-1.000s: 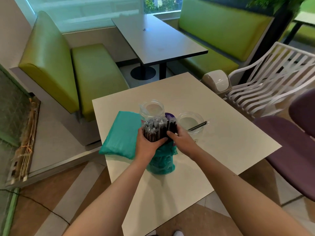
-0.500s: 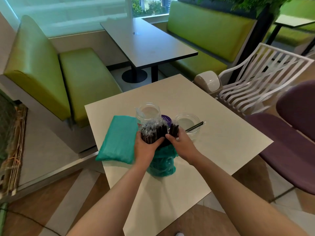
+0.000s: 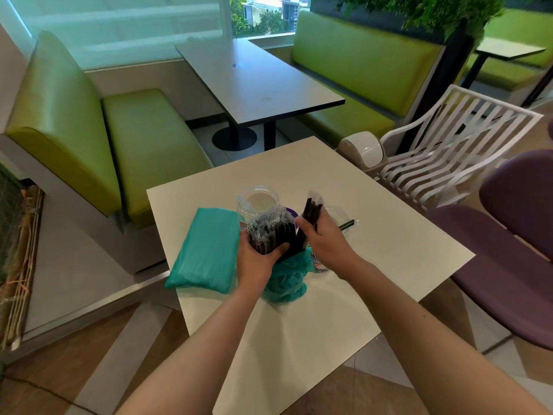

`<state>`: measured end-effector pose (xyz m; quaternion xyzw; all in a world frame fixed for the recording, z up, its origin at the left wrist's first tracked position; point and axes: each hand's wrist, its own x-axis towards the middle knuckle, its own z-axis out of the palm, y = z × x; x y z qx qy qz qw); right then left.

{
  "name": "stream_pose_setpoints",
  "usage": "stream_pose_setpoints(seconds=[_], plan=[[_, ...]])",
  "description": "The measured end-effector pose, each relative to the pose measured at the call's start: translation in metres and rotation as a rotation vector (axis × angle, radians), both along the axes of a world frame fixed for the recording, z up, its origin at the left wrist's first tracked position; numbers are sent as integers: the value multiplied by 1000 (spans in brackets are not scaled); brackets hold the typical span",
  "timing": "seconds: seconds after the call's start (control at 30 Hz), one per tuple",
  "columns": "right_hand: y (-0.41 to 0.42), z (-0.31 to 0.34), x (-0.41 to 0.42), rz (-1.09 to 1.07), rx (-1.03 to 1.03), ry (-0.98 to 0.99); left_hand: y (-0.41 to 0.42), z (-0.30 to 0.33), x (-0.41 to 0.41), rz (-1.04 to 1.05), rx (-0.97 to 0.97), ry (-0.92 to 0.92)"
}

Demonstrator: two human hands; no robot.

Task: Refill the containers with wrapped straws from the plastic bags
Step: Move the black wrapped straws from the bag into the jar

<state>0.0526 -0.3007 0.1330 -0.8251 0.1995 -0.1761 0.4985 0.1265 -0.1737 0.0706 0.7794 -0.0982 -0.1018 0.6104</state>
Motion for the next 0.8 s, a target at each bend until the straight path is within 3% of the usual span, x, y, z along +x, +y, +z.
stream_pose_setpoints(seconds=[0.5,0.63,0.8], plan=[[-62,72,4,-418,98,-369,-7,5,5,65,30,38],[-63,56,6,-479,41,-282,-10,4,4,69,35,44],[-67,11,5,-562,-14,-39,-14,2,3,61,47,47]])
